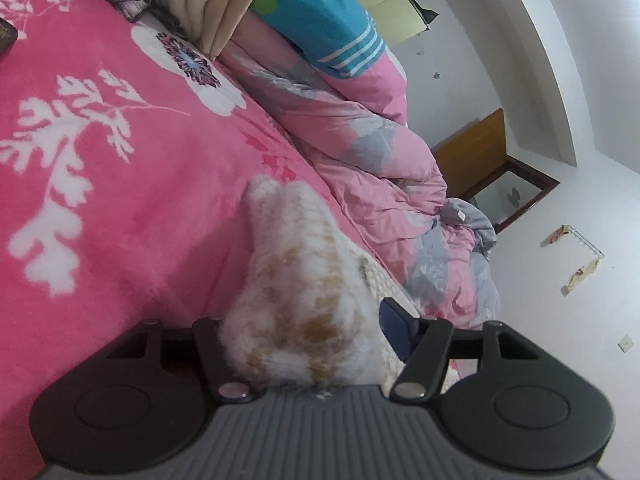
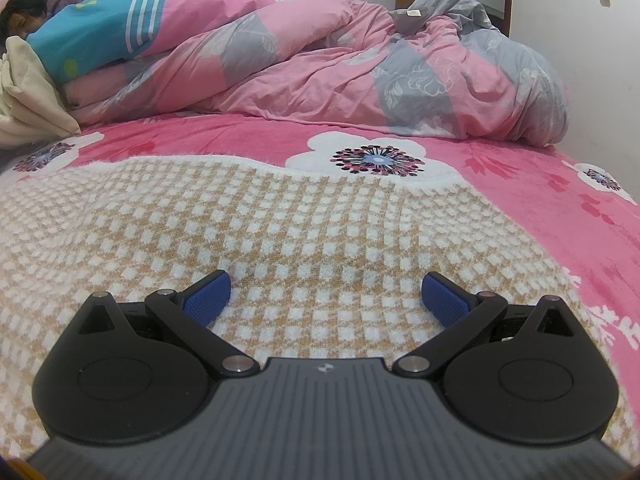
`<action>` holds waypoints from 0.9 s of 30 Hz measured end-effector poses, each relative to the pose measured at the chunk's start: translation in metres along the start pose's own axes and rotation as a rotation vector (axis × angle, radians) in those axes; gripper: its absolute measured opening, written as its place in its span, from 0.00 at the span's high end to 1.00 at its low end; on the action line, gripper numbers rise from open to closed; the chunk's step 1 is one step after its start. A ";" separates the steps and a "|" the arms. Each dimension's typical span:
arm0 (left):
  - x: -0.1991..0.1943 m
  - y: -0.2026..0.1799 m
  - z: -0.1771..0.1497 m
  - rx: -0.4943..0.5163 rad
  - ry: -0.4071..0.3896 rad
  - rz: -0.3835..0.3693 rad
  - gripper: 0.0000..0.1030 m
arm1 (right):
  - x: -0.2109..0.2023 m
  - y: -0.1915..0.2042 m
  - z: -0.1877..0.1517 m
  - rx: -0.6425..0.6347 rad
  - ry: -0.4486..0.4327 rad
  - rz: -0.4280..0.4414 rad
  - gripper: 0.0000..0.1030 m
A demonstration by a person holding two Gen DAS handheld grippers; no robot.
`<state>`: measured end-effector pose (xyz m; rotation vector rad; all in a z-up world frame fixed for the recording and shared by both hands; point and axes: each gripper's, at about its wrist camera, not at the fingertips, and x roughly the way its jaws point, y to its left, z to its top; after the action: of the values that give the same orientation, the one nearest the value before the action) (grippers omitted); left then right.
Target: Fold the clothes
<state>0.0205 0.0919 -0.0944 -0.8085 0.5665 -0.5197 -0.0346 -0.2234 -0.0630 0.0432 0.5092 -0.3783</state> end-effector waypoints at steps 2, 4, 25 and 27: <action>0.000 -0.002 -0.001 0.015 -0.006 0.014 0.38 | 0.000 0.000 0.000 0.000 -0.002 -0.001 0.01; 0.001 -0.005 -0.004 0.035 -0.018 0.039 0.45 | 0.000 0.000 0.000 0.000 -0.003 -0.001 0.01; -0.009 -0.087 -0.003 0.372 -0.088 0.032 0.71 | 0.000 0.002 0.000 -0.012 0.003 -0.010 0.01; -0.008 -0.098 -0.004 0.416 -0.087 0.007 0.72 | -0.001 0.002 0.000 -0.012 0.005 -0.011 0.01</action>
<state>-0.0089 0.0369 -0.0176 -0.4305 0.3624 -0.5686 -0.0345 -0.2212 -0.0628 0.0299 0.5164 -0.3855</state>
